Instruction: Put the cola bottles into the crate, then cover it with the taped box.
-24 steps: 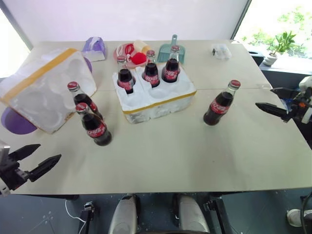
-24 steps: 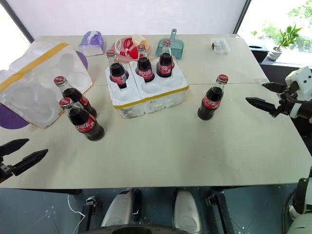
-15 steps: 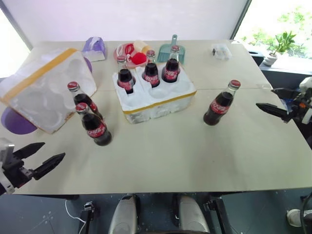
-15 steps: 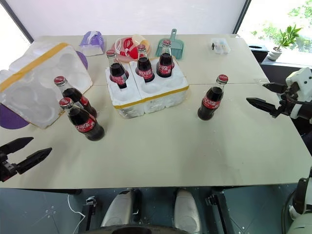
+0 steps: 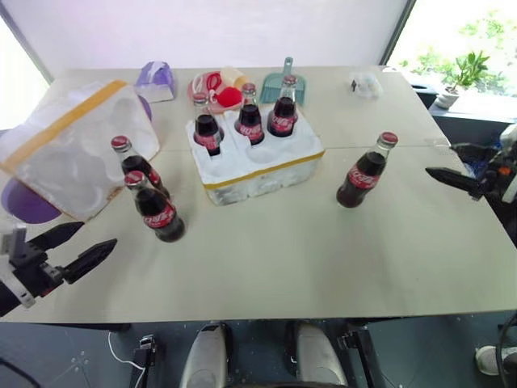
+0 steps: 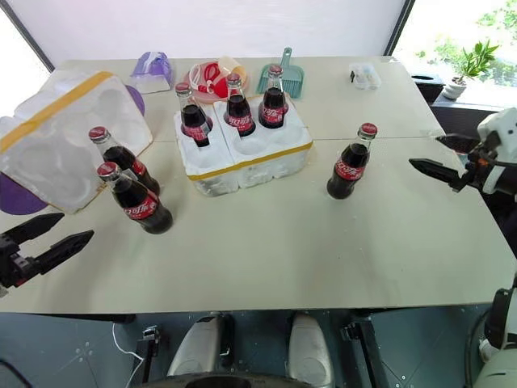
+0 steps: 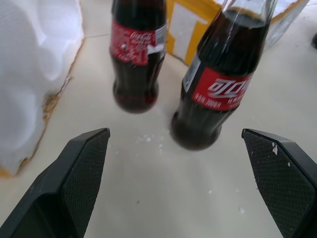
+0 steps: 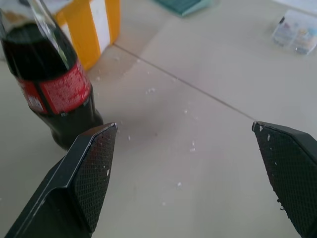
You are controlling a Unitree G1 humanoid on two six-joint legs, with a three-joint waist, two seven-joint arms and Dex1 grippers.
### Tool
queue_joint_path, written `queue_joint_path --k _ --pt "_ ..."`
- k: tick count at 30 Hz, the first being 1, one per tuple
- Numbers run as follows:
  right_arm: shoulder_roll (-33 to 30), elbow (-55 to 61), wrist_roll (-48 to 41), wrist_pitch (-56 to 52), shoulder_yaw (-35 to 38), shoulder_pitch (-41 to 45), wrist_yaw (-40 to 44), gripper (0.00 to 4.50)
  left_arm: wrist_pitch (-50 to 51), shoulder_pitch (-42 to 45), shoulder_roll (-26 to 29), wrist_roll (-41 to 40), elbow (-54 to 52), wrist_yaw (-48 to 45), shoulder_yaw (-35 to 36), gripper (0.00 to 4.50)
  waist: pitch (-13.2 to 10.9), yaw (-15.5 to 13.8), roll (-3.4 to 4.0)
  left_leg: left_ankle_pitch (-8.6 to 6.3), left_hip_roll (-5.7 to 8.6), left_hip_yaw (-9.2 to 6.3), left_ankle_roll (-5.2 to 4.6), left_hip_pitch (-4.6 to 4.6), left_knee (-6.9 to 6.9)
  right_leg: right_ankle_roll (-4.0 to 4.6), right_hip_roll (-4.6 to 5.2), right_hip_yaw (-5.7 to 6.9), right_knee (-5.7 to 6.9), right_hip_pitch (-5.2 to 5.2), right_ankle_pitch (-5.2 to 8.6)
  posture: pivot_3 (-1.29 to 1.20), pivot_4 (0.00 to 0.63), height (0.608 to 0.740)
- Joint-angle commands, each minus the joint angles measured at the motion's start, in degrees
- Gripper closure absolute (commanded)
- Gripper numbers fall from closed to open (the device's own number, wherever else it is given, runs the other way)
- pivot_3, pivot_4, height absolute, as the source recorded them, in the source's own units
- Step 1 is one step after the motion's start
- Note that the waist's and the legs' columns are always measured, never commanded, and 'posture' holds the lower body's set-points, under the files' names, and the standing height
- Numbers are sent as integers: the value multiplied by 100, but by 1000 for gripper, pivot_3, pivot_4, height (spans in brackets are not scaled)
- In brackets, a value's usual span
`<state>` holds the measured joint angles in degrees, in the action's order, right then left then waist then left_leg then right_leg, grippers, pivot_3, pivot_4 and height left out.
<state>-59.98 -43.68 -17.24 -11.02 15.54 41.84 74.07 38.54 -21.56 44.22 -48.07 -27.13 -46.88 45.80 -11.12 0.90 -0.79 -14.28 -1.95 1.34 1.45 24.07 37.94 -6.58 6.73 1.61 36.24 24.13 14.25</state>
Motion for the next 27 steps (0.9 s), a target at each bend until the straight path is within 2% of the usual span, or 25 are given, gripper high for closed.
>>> queue_joint_path --k 1,6,10,19,27 --pt "-443 260 -243 -437 0 743 500 0 -6 151 40 -136 -188 61 -48 29 1 4 13 0 0 0 0 0 -1 0 0 0 0 2 0 0 150 736" --pt "-560 1242 -659 -1625 -551 1900 1553 0 -2 581 138 -104 -224 113 -564 29 1 17 15 0 -2 -2 0 -1 -5 -1 -1 2 2 6 -1 0 150 736" --pt "-413 2384 -1192 -2522 -793 2189 1831 0 -71 884 110 34 -146 138 -989 29 2 -6 15 -1 -2 -2 0 1 -5 -2 -1 2 2 7 -1 0 150 736" --pt "-28 4019 -2274 -3753 -709 1968 1640 0 -700 1366 -38 1001 194 175 -2102 29 2 -33 13 0 1 -4 0 11 -1 -4 0 3 3 10 -3 0 150 736" --pt "71 4739 -2726 -3974 -686 1597 1317 0 -1263 1912 -469 1650 686 488 -2677 29 3 -36 11 0 1 -4 0 13 6 -10 0 3 9 9 -7 0 150 736"
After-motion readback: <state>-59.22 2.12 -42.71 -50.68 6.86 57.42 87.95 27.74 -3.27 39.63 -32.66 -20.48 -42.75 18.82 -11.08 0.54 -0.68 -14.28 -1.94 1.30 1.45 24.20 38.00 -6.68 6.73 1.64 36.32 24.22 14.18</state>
